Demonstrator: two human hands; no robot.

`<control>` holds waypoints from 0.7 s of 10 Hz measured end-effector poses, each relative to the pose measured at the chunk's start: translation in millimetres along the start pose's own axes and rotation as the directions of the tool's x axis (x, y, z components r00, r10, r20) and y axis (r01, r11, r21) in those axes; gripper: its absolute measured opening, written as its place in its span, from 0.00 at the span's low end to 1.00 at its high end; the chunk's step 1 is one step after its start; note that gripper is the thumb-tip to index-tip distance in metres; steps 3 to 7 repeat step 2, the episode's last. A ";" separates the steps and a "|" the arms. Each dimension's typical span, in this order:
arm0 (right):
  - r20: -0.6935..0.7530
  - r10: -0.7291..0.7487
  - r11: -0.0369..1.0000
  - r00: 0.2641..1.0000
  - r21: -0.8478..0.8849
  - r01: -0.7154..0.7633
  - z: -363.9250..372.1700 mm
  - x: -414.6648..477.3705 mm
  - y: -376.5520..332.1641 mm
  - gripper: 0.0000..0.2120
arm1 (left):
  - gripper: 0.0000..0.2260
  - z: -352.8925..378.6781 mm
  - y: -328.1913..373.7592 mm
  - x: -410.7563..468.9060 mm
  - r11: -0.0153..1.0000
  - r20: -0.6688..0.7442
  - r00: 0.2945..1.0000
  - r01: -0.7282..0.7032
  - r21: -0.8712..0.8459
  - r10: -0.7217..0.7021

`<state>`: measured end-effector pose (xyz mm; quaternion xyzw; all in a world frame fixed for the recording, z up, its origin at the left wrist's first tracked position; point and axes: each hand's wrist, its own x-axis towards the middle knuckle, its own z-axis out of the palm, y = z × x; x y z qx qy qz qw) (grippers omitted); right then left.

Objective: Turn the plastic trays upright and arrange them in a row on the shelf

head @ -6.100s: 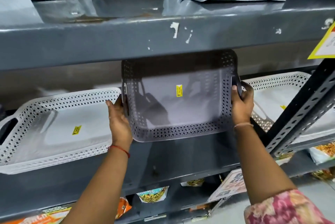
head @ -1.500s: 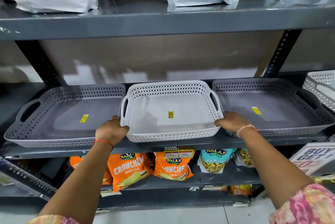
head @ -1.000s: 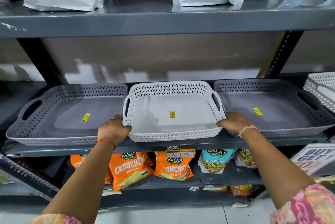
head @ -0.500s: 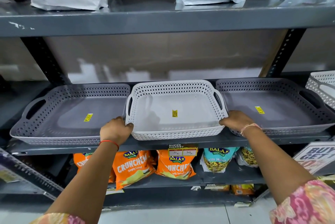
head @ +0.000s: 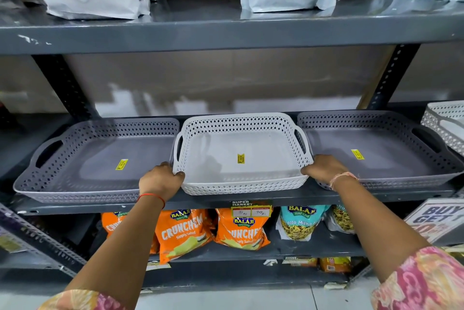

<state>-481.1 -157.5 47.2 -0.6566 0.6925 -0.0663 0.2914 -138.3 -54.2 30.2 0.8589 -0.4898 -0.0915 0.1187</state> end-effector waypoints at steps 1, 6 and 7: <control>0.031 0.034 0.999 0.999 0.019 -0.034 -10.7 -4.3 -6.5 0.08 | 0.17 -7.4 4.9 3.9 0.999 0.034 0.999 0.040 0.000 -0.039; -0.154 -0.039 0.995 0.987 -0.094 0.024 -1.8 -11.9 -4.4 0.20 | 0.21 -5.6 8.2 -4.9 0.999 -0.104 0.994 0.017 -0.029 -0.019; -0.154 -0.039 0.995 0.987 -0.094 0.024 -1.8 -11.9 -4.4 0.20 | 0.21 -5.6 8.2 -4.9 0.999 -0.104 0.994 0.017 -0.029 -0.019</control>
